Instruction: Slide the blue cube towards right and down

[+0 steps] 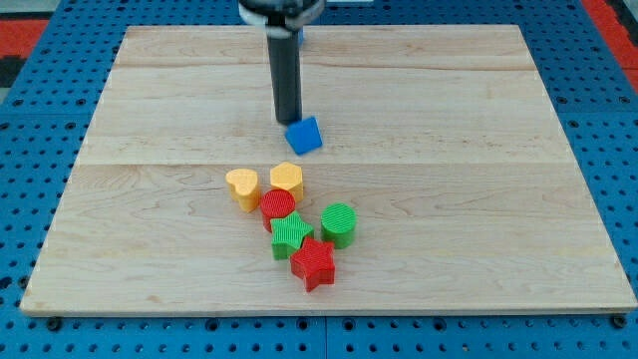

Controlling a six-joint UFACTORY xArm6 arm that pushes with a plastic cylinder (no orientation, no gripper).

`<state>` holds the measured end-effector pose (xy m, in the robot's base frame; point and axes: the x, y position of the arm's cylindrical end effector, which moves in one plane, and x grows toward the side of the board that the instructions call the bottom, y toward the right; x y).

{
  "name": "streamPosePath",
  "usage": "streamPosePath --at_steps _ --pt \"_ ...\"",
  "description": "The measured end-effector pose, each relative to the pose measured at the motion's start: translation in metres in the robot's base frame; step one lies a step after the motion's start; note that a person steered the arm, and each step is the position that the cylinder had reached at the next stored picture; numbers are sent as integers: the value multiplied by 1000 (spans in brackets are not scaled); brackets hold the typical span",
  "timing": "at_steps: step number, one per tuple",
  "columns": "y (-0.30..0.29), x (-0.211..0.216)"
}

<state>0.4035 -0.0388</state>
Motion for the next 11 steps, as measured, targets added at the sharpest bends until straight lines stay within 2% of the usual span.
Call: streamPosePath --at_steps 1,2,3,4,5,6,7,8,9,10,11 --pt "2 1" --pt "22 40" --pt "17 72" --pt "-53 8" --pt "-98 -53" --pt "-100 -165" --pt "-96 -211" --pt "-44 -212" --pt "92 -199" --pt "116 -205" --pt "161 -189"
